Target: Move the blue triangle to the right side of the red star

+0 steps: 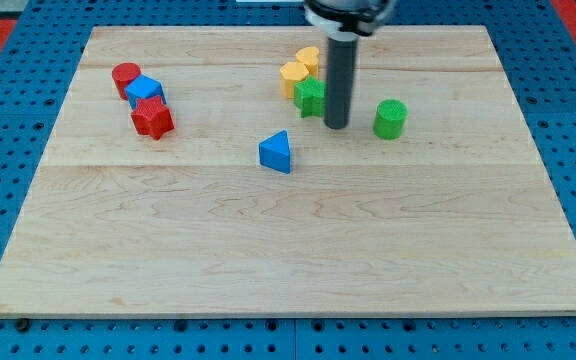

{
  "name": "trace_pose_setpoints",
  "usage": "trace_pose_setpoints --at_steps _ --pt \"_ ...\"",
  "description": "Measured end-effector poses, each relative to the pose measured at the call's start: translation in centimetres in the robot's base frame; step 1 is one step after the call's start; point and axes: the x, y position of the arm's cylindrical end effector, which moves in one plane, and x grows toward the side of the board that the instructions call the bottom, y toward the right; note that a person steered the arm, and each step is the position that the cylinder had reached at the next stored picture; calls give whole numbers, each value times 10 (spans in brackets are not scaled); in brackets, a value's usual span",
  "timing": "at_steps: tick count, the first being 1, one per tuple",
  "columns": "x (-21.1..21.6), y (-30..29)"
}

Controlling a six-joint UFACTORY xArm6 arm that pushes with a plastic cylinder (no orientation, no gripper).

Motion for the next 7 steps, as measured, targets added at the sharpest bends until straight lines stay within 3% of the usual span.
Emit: trace_pose_setpoints --at_steps 2,7 --pt "54 -38" --pt "27 -188"
